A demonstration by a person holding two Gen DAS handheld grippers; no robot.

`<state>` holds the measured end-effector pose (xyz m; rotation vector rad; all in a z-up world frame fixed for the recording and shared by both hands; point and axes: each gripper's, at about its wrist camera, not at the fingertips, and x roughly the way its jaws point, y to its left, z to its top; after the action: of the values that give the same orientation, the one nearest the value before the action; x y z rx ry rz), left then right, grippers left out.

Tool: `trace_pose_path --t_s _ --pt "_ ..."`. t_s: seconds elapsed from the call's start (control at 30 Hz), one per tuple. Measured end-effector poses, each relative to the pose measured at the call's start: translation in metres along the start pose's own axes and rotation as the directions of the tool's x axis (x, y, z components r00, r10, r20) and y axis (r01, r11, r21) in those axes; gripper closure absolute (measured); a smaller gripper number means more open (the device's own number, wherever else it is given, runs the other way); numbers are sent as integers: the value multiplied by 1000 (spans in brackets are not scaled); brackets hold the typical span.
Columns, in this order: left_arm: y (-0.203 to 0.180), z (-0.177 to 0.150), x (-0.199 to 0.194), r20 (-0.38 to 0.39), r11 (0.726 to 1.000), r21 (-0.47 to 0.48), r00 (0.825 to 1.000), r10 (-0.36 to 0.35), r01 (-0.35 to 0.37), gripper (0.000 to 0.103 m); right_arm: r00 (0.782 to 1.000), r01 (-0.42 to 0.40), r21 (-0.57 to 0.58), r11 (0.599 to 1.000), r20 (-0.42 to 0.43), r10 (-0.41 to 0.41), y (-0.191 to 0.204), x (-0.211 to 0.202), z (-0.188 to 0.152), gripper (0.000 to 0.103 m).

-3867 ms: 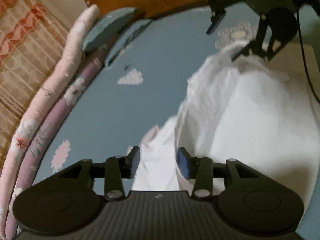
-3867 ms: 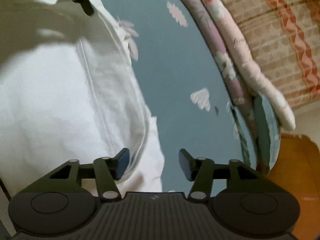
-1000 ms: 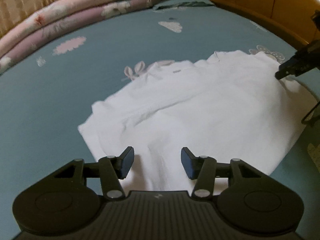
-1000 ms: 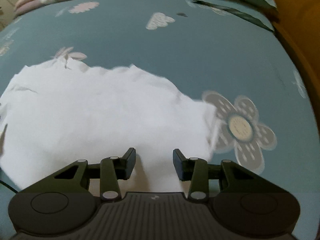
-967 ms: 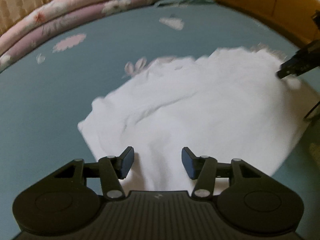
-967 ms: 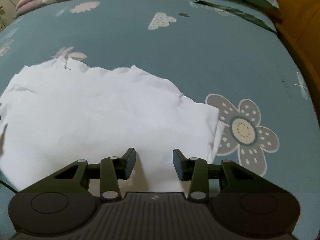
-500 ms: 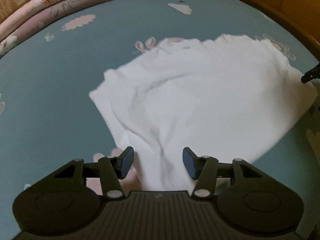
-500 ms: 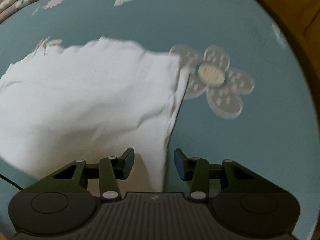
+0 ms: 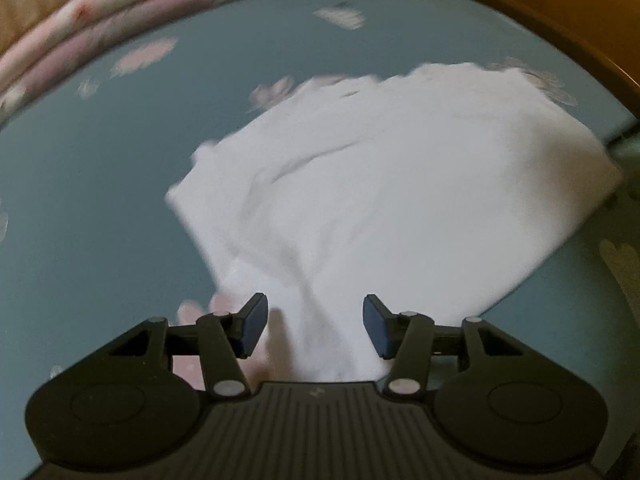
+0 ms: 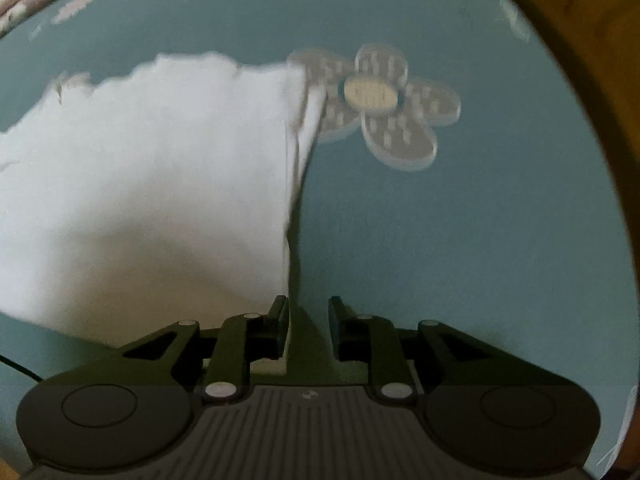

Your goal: Fold clothes

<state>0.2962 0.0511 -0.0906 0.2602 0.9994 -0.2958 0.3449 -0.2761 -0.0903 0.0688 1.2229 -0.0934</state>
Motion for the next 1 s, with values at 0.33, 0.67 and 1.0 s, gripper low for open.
trace_pose_path --t_s 0.33,0.67,1.0 --pt "14 -18 1 -122 993 -119 992 -21 7 50 997 -55 -181 982 47 64 58 -2 4 54" --pt "39 19 31 -21 984 -148 994 -105 101 47 993 -112 -212 971 23 120 80 6 0 54" --pt "78 44 26 60 975 -215 997 -46 58 54 992 -122 -170 978 15 127 71 8 1 50"
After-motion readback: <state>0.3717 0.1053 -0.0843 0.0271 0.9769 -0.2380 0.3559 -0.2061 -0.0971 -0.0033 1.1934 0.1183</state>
